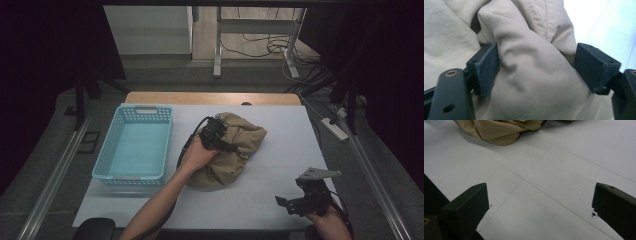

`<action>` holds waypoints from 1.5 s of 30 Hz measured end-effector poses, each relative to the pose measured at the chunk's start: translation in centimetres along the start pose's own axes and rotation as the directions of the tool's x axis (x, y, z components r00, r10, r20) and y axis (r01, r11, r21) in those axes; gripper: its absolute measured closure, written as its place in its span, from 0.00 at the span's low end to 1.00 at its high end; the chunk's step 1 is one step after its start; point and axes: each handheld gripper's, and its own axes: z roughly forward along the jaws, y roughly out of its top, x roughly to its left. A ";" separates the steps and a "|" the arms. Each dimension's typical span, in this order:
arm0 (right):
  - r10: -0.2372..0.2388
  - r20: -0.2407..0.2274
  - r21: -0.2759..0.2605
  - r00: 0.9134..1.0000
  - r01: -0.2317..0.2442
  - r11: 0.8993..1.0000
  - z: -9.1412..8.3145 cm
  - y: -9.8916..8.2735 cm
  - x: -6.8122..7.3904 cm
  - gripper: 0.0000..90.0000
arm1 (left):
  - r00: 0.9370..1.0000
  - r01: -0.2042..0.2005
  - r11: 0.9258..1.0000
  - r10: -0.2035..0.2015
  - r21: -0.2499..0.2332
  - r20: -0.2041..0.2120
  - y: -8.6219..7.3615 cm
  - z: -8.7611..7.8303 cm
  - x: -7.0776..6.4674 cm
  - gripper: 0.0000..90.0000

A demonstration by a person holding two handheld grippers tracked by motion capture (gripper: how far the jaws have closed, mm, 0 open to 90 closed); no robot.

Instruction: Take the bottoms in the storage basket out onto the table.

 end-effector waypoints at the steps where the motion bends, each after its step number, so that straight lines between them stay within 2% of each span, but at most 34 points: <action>1: 0.000 0.000 0.001 1.000 0.000 1.000 0.0 0.0 0.0 0.01 | 1.000 0.002 1.000 -0.002 -0.004 0.005 0.0 -0.1 0.0 0.23; 5: -0.002 0.001 0.003 1.000 0.002 1.000 0.0 0.0 0.0 0.01 | 1.000 0.003 1.000 -0.003 -0.017 0.003 0.1 -0.5 0.0 0.21; 9: -0.001 0.000 0.004 1.000 0.001 1.000 0.0 0.0 0.0 0.01 | 0.999 0.016 0.999 -0.015 -0.037 0.035 0.2 -0.8 0.1 0.19; 11: -0.002 0.000 0.004 1.000 0.002 1.000 0.1 0.0 0.0 0.01 | 0.999 0.005 0.999 -0.003 -0.044 0.042 0.2 -0.9 0.1 0.17; 14: -0.003 0.000 0.005 1.000 0.003 1.000 0.1 0.0 0.0 0.01 | 0.999 -0.027 0.999 0.027 -0.034 0.019 0.2 -0.9 -0.1 0.13; 17: -0.004 -0.001 0.007 1.000 0.004 1.000 0.1 0.0 0.0 0.01 | 0.999 -0.041 0.999 0.041 -0.022 0.008 0.3 -1.0 -0.3 0.10; 25: -0.004 -0.001 0.006 1.000 0.004 1.000 0.1 0.0 0.0 0.01 | 0.998 -0.062 0.998 0.062 -0.020 -0.006 0.4 -1.1 -0.7 0.05; 33: -0.004 -0.001 0.006 1.000 0.004 1.000 0.1 0.0 0.0 0.01 | 0.997 -0.071 0.997 0.072 -0.031 0.039 0.3 -1.3 -0.8 0.05; 41: -0.005 -0.002 0.007 1.000 0.005 1.000 0.1 0.0 0.1 0.01 | 0.991 -0.102 0.993 0.106 -0.050 0.087 0.1 -1.7 -0.8 0.04; 45: -0.005 -0.002 0.012 1.000 0.006 1.000 0.1 0.0 0.1 0.01 | 0.990 -0.097 0.993 0.103 -0.064 0.101 -0.1 -2.0 -0.9 0.00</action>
